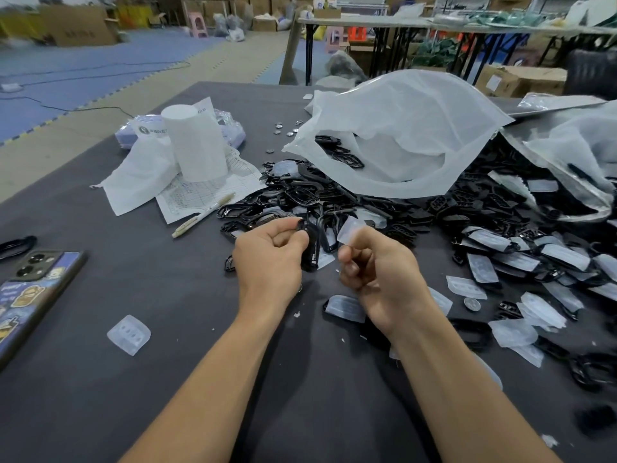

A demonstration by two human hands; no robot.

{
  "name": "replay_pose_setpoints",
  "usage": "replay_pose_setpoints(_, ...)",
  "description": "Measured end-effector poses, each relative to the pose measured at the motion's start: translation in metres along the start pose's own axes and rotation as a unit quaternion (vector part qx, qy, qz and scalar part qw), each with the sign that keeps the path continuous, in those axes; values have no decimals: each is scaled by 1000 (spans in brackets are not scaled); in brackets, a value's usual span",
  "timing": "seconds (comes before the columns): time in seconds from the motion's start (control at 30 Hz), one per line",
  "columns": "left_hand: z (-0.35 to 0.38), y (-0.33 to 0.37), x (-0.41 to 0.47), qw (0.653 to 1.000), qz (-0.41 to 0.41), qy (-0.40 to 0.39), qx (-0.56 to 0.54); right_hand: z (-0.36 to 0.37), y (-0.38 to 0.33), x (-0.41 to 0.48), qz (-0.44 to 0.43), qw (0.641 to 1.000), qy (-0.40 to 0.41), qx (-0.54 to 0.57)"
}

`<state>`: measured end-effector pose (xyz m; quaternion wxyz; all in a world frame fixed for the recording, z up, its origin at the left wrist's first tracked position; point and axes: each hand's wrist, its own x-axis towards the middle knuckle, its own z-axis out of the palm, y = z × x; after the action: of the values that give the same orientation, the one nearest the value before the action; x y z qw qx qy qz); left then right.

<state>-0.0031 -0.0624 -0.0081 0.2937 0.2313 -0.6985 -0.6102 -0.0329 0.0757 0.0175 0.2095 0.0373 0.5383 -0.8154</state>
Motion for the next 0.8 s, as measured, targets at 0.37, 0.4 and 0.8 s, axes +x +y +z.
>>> replay_pose_setpoints(0.37,11,0,-13,998,8,-47,38,-7,-1,2,-59,994,-62,-75)
replay_pose_setpoints(0.4,11,0,-14,998,9,-54,44,-8,-1,2,-74,991,-61,-92)
replay_pose_setpoints(0.8,6,-2,-19,997,-2,-63,35,-12,12,2,-190,914,-39,-358)
